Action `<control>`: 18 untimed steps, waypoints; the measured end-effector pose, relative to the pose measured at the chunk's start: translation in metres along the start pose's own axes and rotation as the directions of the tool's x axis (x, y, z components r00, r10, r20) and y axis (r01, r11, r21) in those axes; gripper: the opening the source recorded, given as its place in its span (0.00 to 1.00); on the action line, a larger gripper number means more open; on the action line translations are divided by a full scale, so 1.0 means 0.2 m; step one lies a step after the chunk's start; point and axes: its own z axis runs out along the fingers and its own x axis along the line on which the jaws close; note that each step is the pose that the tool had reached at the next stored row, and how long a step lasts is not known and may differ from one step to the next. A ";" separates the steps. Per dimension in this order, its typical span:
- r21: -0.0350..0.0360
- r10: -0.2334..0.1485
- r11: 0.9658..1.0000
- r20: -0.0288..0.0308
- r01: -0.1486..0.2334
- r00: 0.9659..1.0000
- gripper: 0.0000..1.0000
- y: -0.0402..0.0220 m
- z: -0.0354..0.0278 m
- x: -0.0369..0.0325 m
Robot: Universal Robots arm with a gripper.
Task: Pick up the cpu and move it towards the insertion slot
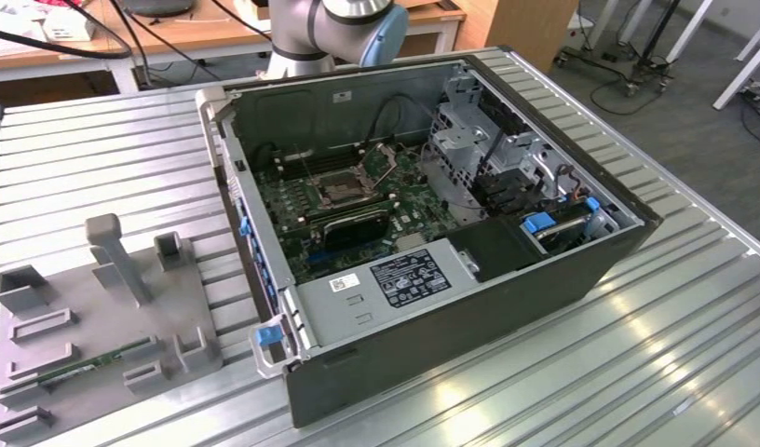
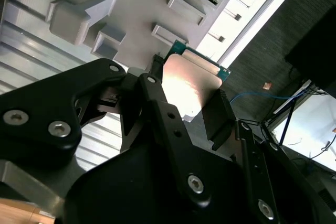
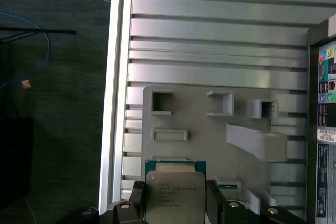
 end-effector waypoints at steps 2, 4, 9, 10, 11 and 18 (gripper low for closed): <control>0.000 0.000 1.000 0.000 0.000 1.000 0.55 0.000 -0.013 0.000; 0.000 0.000 1.000 0.000 0.000 1.000 0.55 0.001 -0.017 0.000; 0.000 0.000 1.000 0.000 0.000 1.000 0.55 0.001 -0.020 -0.001; 0.000 0.000 1.000 0.000 0.000 1.000 0.55 0.001 -0.020 -0.002; 0.000 0.000 1.000 0.000 0.000 1.000 0.55 0.001 -0.019 -0.004; 0.000 0.000 1.000 0.000 0.000 1.000 0.55 0.001 -0.019 -0.007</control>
